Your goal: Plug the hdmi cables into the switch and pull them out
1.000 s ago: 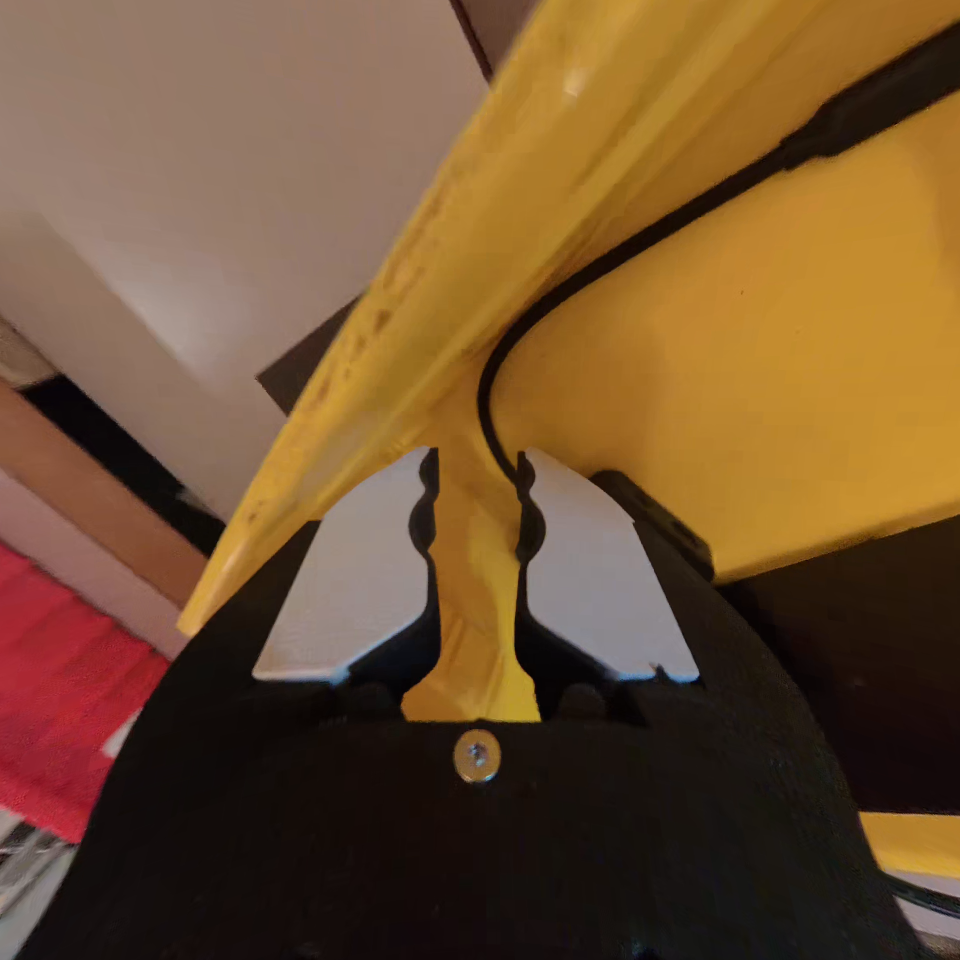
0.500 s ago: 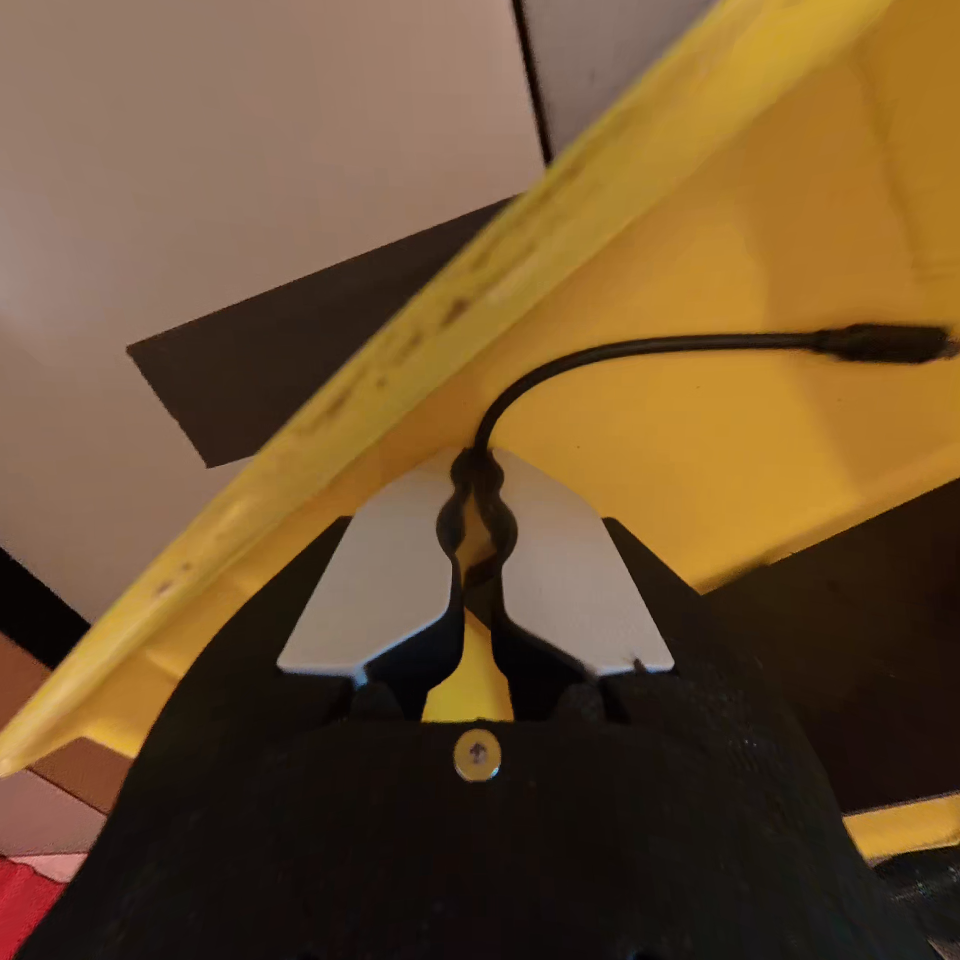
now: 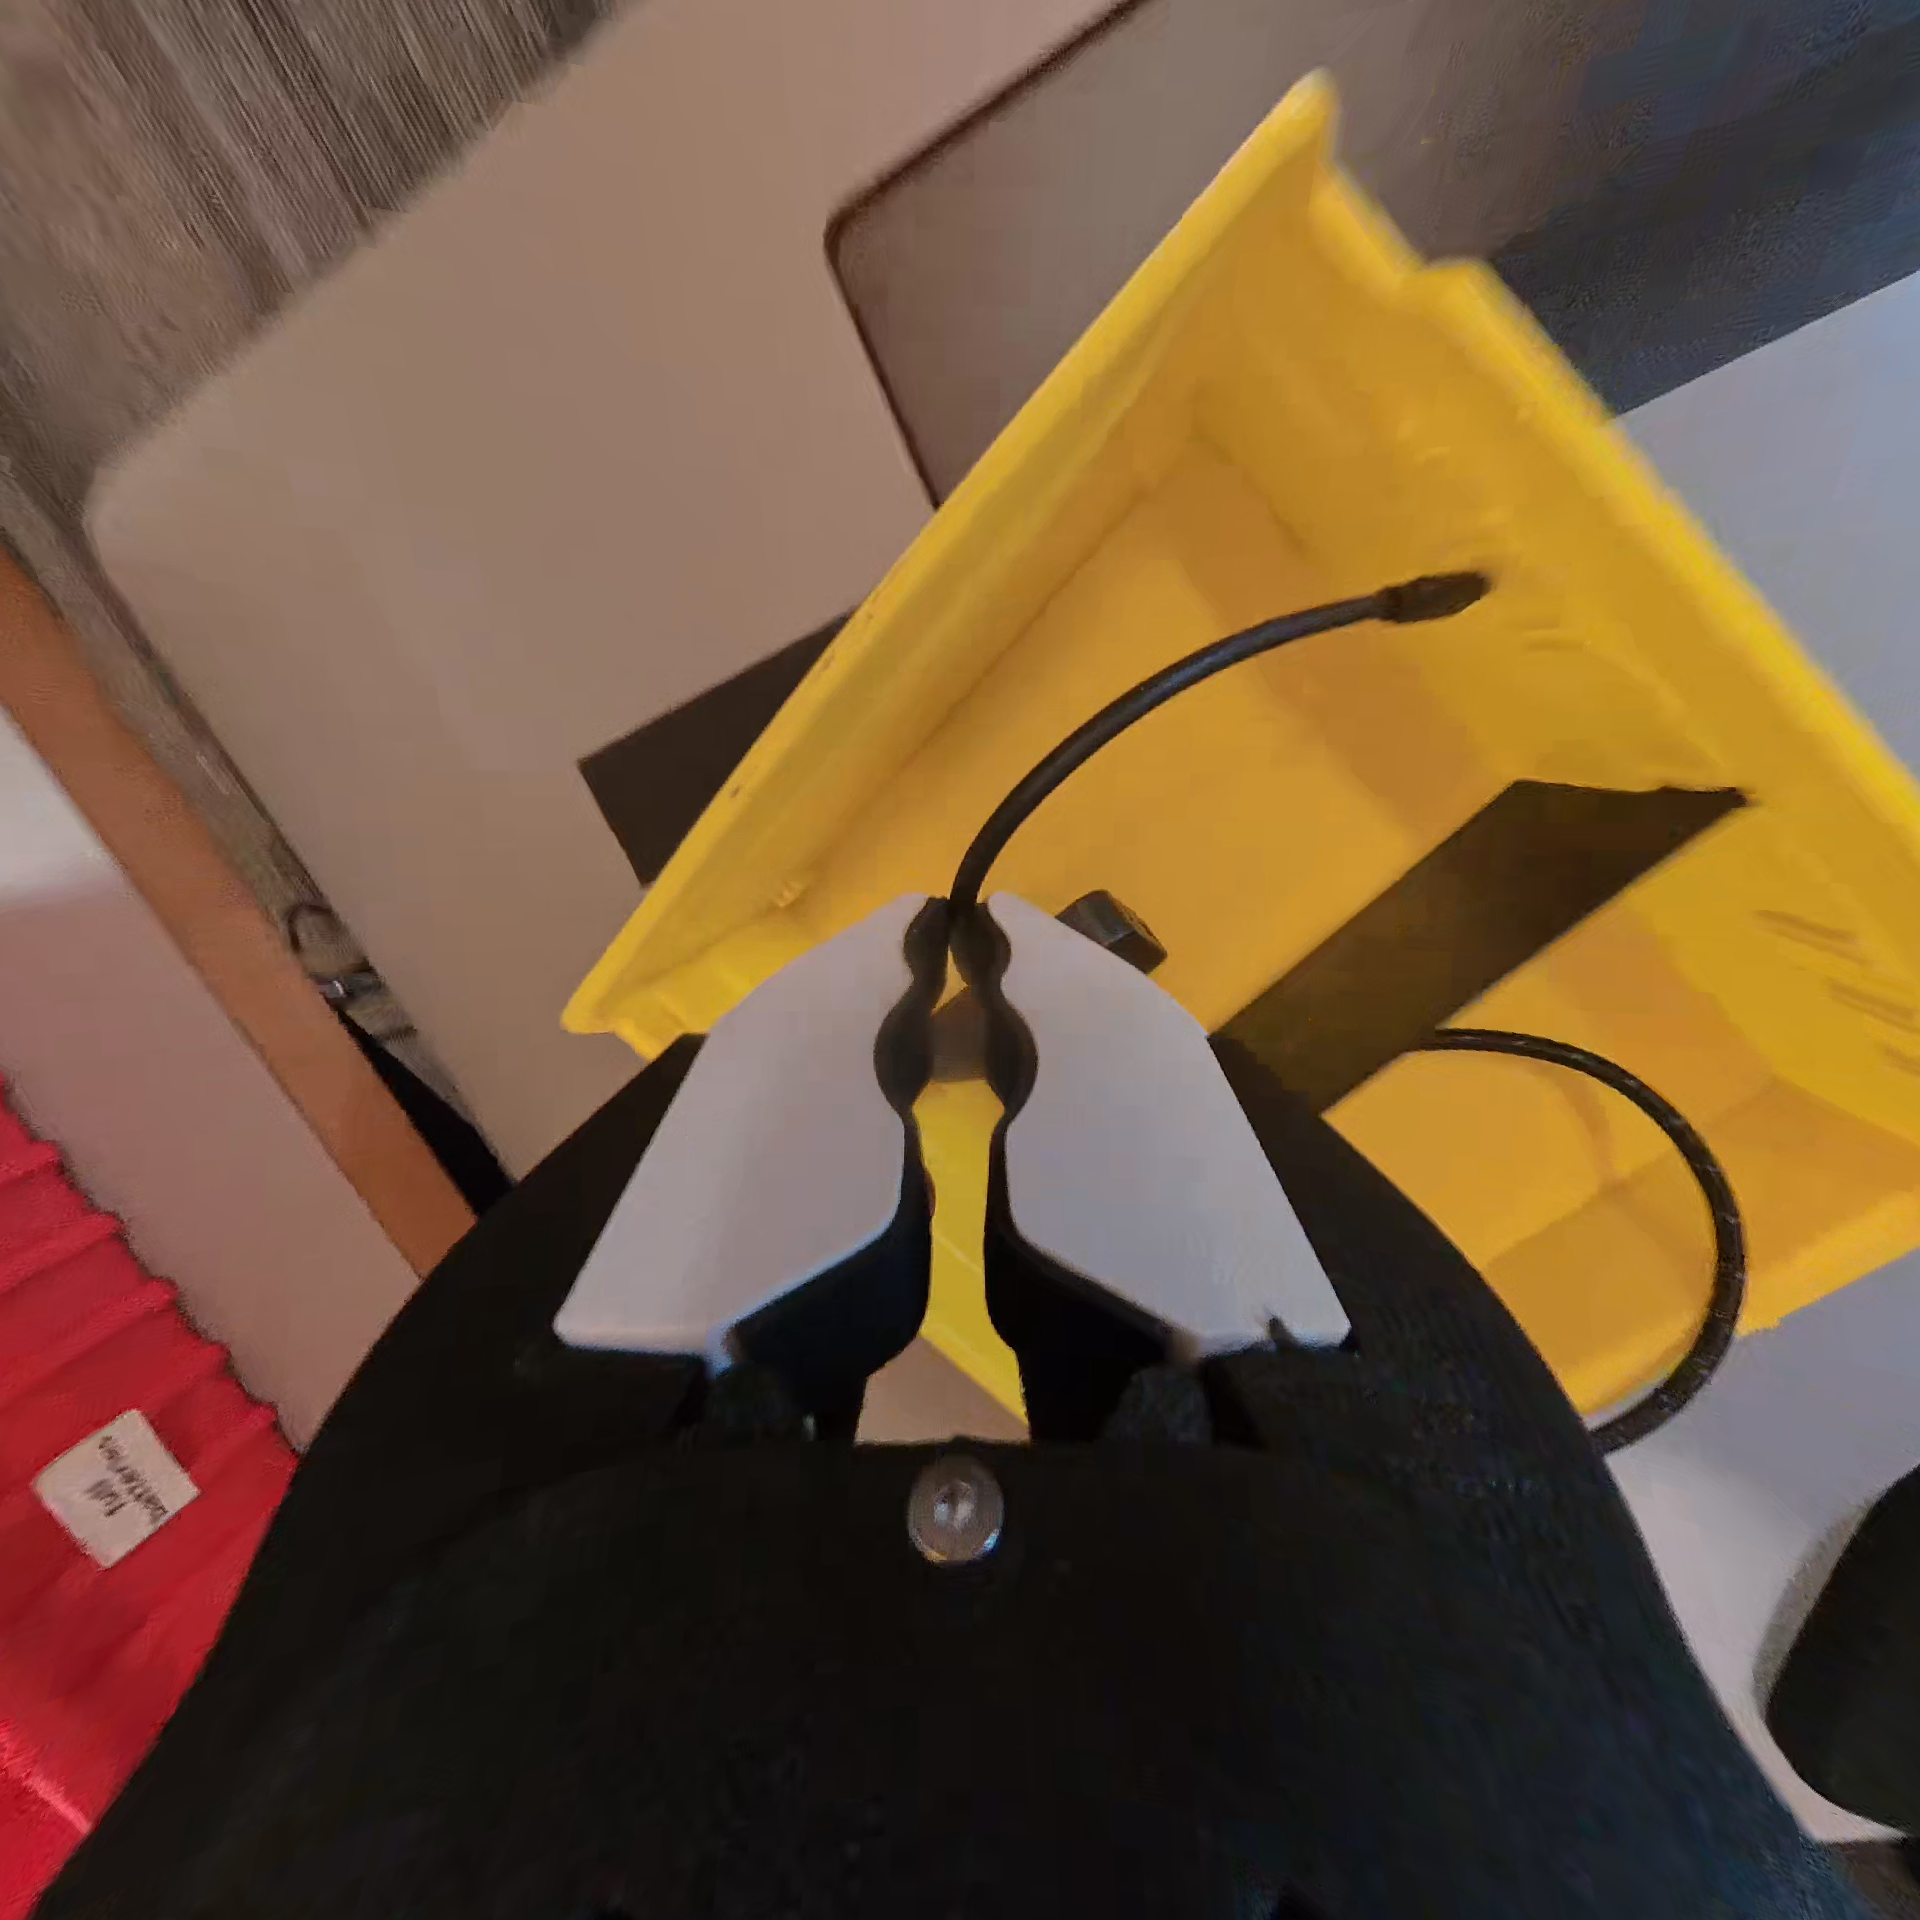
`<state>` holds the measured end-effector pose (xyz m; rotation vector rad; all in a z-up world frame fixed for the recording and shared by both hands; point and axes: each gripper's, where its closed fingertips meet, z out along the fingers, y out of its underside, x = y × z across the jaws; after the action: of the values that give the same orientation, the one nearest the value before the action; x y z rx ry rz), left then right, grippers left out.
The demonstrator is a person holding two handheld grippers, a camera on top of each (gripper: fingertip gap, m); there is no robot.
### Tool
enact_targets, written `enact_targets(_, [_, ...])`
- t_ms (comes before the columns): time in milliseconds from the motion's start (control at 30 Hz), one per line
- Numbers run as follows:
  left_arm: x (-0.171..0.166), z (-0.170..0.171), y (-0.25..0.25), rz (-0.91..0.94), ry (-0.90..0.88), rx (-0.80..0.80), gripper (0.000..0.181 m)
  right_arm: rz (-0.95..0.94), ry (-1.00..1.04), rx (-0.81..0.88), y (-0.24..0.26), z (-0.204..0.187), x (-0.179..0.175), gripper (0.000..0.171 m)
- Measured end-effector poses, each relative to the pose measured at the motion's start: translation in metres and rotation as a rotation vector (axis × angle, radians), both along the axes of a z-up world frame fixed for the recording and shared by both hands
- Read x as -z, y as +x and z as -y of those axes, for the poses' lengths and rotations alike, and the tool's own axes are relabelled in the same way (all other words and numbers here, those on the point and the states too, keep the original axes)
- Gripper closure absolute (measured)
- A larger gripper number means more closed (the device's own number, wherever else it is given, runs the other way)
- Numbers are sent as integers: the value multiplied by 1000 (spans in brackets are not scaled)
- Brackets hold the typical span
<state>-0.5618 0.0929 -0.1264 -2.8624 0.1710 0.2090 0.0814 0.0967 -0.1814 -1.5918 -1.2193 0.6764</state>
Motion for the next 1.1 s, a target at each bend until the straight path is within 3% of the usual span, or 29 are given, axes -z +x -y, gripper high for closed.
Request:
enact_targets(33, [-16, -2, 8, -6, 52, 21, 176, -4, 8, -1, 0, 1, -3, 147])
enact_targets(233, [-94, 5, 92, 28, 380, 205, 176, -31, 47, -33, -8, 13, -17, 147])
enact_targets(433, [-122, 32, 235, 346, 718, 396, 176, -80, 90, -108, -44, 51, -42, 147])
enact_targets(600, [-112, 71, 367, 783, 949, 452, 176, -148, 103, -140, -96, 102, -63, 126])
enact_targets(733, [-88, 96, 436, 1132, 976, 370, 176, -198, 98, -122, -134, 127, -56, 110])
enact_targets(800, [-70, 100, 455, 1253, 927, 311, 176, -192, 169, -136, -144, 132, -51, 121])
enact_targets(867, [-58, 97, 454, 1313, 924, 215, 175, -153, 178, -221, -150, 143, -39, 151])
enact_targets(1100, [-23, 90, 435, 1330, 878, 177, 176, -376, -119, -327, -132, 139, -64, 157])
